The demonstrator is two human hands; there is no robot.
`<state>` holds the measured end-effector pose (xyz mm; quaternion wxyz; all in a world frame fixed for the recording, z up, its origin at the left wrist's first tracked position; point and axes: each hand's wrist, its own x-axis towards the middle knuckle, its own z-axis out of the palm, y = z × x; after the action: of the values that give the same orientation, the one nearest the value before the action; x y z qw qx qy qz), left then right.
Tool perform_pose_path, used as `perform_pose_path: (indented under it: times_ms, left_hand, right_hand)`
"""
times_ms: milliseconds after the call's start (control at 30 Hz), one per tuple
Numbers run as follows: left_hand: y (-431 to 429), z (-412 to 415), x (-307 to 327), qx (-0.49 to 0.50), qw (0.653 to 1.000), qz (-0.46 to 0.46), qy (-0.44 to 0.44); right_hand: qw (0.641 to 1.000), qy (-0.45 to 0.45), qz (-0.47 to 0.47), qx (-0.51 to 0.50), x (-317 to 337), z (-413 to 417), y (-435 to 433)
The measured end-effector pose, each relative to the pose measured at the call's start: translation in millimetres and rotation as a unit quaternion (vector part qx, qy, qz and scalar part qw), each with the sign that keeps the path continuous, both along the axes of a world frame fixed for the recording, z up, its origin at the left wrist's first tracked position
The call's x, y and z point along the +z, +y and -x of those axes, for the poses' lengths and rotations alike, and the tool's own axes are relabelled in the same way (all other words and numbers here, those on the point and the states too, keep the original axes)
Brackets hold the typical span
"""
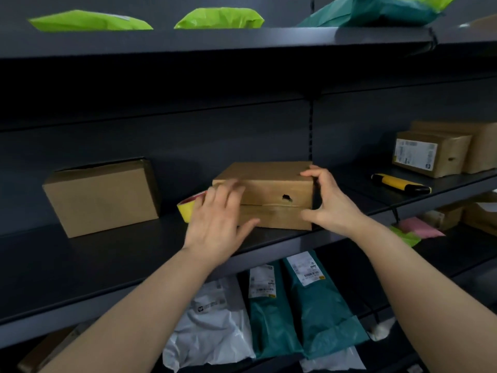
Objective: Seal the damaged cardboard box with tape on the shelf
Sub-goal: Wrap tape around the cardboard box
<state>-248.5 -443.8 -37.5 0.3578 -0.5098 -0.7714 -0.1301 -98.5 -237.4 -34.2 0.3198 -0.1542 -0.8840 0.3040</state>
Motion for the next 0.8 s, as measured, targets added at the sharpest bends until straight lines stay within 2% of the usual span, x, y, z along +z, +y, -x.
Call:
perform_pose_path:
  times_ms: [67, 200, 333, 400, 500, 667, 800]
  left_hand:
    - [22.3, -9.4, 10.7, -0.008, 0.998, -0.056, 0.025]
    - [55.1, -10.4, 33.1, 0.078, 0.993, 0.045, -0.071]
    - [40.9, 16.7, 37.4, 0.044, 0.996, 0.052, -0.058]
    - [26.9, 34.1, 36.4, 0.034, 0.990, 0.044, -0.131]
    - [8.3, 53.7, 32.1, 0.001, 0.962, 0.040, -0.270]
    - [-5.0, 67.5, 42.1, -0.053, 0.945, 0.076, -0.315]
    - [-18.4, 67.1, 63.0, -0.082, 0.928, 0.043, -0.360]
  right_hand:
    - [0.999, 0.039, 0.010, -0.015, -4.3, 11.0, -8.8]
    - [0.997, 0.072, -0.004, -0.035, -7.4, 16.3, -8.0]
    - [0.997, 0.063, -0.005, -0.050, -7.6, 13.7, -7.3]
    - [0.997, 0.063, 0.002, -0.047, -7.7, 14.4, -8.5]
    - [0.997, 0.065, 0.014, -0.043, -11.2, 13.5, -9.4]
    - [0.997, 0.054, 0.030, -0.037, -16.4, 10.4, -13.7]
    - [0.987, 0.092, 0.133, -0.015, -0.1, 8.8, -13.2]
